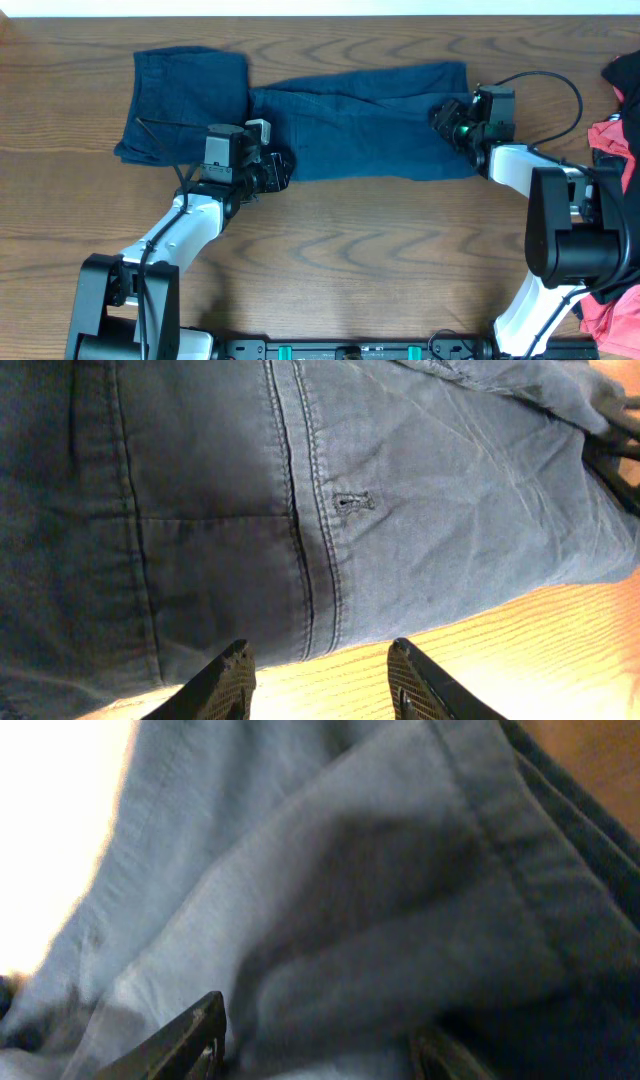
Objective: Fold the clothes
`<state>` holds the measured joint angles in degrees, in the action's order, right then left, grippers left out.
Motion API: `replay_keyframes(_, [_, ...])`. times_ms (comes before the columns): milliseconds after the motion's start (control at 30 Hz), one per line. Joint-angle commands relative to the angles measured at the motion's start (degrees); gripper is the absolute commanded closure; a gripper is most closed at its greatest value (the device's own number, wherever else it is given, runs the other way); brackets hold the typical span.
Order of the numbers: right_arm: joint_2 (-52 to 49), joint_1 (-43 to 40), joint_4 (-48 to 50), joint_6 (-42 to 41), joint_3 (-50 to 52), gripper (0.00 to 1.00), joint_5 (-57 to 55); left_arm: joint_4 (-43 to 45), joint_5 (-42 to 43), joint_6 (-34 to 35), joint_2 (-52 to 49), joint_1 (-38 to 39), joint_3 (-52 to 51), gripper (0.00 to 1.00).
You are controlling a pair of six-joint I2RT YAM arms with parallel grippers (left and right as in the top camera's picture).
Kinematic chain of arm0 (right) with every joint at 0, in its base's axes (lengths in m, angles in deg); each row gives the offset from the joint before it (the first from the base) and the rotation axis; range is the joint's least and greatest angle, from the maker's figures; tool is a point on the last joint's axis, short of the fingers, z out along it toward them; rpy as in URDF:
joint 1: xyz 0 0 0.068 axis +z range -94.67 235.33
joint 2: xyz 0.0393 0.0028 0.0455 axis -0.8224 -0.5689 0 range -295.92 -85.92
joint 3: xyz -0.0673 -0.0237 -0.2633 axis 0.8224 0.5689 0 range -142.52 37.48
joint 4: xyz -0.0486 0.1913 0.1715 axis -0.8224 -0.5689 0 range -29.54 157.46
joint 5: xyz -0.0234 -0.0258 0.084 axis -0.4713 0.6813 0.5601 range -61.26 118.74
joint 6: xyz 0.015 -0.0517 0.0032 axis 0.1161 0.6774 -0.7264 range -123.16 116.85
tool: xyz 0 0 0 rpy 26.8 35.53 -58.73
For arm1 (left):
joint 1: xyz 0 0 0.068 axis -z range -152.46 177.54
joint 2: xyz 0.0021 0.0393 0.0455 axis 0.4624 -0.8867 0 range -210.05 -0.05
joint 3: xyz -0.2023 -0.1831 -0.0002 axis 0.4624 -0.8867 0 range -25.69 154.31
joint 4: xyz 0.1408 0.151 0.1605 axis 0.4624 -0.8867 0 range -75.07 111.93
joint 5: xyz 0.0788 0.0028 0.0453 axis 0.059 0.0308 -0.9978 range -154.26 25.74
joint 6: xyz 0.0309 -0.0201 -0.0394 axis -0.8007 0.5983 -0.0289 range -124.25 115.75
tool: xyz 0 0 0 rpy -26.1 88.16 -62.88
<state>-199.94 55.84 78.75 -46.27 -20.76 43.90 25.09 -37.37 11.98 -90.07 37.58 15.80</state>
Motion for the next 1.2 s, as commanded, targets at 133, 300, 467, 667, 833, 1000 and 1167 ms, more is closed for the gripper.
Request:
replay_keyframes(133, [-2.9,-1.1,12.3,-2.8,-0.2,0.96,-1.0,-0.3,-0.3,-1.2,-0.5,0.1,1.0,0.55])
replay_keyframes(300, [-2.9,-1.8,26.9,-8.4,-0.2,0.98,-1.3,-0.8,-0.3,-1.2,-0.5,0.1,1.0,0.55])
replay_keyframes(467, [-2.9,-2.4,32.6,-8.5,-0.2,0.29,-1.0,-1.6,-0.3,-1.2,-0.5,0.1,1.0,0.55])
replay_keyframes(667, [-2.9,-4.0,28.6,-2.1,-0.2,0.01,6.0,-2.3,-0.3,-1.2,-0.5,0.1,1.0,0.55])
replay_keyframes(833, [-2.7,-7.4,17.8,4.9,-0.2,0.01,15.2,-4.4,-0.3,-1.3,-0.5,0.1,1.0,0.47])
replay_keyframes(1000, [0.5,-12.4,3.7,13.0,-0.2,0.01,21.2,-7.0,-0.3,-1.4,1.4,0.0,1.3,0.29])
replay_keyframes(1167, [8.1,-17.7,-16.2,22.8,-0.2,0.01,22.4,-11.8,-0.4,-1.4,6.4,0.0,2.6,0.23])
